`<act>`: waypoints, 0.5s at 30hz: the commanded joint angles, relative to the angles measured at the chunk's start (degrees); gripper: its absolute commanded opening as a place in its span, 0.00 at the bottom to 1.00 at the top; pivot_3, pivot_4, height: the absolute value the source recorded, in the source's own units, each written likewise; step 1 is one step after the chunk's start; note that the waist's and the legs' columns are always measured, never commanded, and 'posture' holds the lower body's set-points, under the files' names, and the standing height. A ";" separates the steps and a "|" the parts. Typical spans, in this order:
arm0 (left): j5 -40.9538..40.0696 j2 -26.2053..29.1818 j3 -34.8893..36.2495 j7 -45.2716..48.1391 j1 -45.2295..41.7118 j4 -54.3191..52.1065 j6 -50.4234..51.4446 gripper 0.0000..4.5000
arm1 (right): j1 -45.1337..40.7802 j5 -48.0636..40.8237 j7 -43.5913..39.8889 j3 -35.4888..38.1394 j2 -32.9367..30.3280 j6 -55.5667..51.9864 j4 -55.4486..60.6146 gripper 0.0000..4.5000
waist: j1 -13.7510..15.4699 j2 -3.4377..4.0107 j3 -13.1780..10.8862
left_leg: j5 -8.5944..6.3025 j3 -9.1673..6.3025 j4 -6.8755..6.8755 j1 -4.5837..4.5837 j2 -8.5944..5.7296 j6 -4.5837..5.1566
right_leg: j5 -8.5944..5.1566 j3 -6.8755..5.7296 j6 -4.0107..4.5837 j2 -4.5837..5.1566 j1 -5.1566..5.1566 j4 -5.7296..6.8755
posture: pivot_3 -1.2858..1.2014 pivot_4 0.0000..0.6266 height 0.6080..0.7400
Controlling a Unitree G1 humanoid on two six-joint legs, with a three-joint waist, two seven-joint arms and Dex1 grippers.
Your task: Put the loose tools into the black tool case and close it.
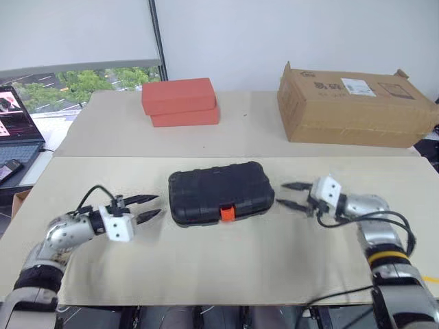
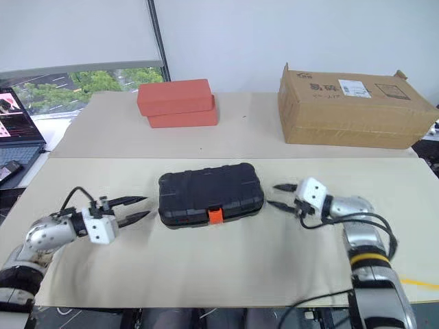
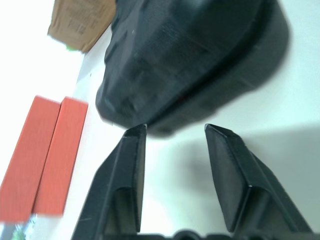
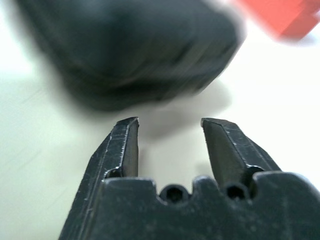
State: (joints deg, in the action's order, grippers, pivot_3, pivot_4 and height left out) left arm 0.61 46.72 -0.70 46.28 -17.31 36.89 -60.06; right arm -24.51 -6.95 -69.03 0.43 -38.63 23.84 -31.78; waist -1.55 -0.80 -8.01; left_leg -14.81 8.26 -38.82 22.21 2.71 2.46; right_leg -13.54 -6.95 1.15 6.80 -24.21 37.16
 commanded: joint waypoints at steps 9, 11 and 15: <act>-20.21 -4.81 2.78 7.00 -9.49 -11.92 34.10 0.40 | 9.16 -5.78 2.99 -6.93 -1.39 -36.48 33.94 0.53 | 0.86 -0.01 0.01 | 0.05 -0.09 -0.13 -0.08 0.11 -0.04 | -0.06 -0.01 -0.16 -0.52 0.08 0.05 | 0.52 0.24 0.79; -20.13 -7.00 1.29 7.75 -12.61 -13.47 38.74 0.40 | 5.31 -3.84 7.57 -7.37 1.91 -37.15 30.62 0.53 | 0.83 -0.02 0.01 | 0.05 -0.05 -0.15 -0.05 0.09 -0.05 | -0.03 0.01 -0.13 -0.57 0.07 0.04 | 0.52 0.24 0.79; -18.05 -11.81 -1.35 9.15 -18.23 -13.58 43.34 0.40 | -4.32 -2.75 17.21 -5.01 8.78 -39.04 21.62 0.53 | 0.48 -0.06 0.00 | 0.31 0.07 -0.18 -0.01 0.07 -0.48 | 0.02 0.07 -0.13 -0.71 0.02 0.03 | 0.52 0.24 0.79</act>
State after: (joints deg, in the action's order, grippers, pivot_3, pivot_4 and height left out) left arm -17.97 35.53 -1.54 55.05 -33.68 24.75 -17.92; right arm -24.96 -9.54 -56.33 -8.00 -30.98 -14.87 -8.84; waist -1.07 -0.86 -8.01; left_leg -14.44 8.34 -39.00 22.22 2.78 1.90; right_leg -13.49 -6.85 1.07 6.08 -24.25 37.21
